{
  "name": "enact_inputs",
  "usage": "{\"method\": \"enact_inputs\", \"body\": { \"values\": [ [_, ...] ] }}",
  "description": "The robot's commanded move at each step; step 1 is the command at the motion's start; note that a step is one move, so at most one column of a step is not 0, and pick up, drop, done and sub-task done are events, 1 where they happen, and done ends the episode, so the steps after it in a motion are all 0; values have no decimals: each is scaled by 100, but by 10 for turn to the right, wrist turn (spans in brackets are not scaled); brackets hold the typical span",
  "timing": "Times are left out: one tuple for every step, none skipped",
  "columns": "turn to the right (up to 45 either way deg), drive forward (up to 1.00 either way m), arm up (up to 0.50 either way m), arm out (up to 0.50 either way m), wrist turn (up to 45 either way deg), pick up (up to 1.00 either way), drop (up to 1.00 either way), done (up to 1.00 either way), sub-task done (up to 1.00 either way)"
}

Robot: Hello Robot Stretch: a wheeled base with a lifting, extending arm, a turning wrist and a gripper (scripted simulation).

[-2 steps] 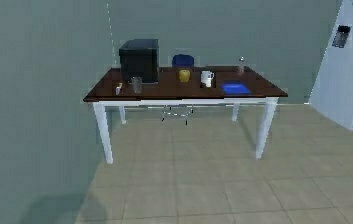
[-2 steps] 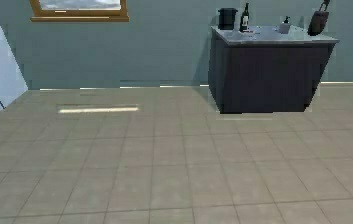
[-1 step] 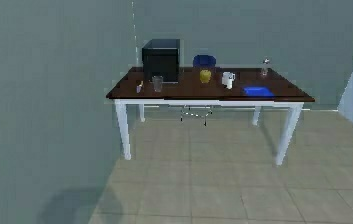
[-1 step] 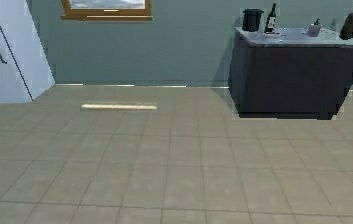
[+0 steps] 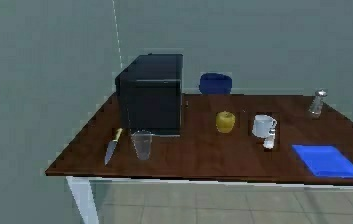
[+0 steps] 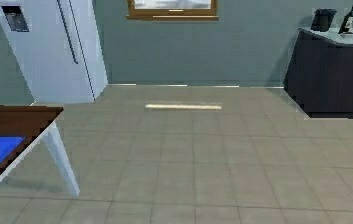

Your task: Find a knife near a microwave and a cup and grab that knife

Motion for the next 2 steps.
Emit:
{"method": "enact_inputs", "body": {
  "values": [
    [0,10,0,0,0,0,0,0,0],
    [-450,0,0,0,0,0,0,0,0]
  ]
}}
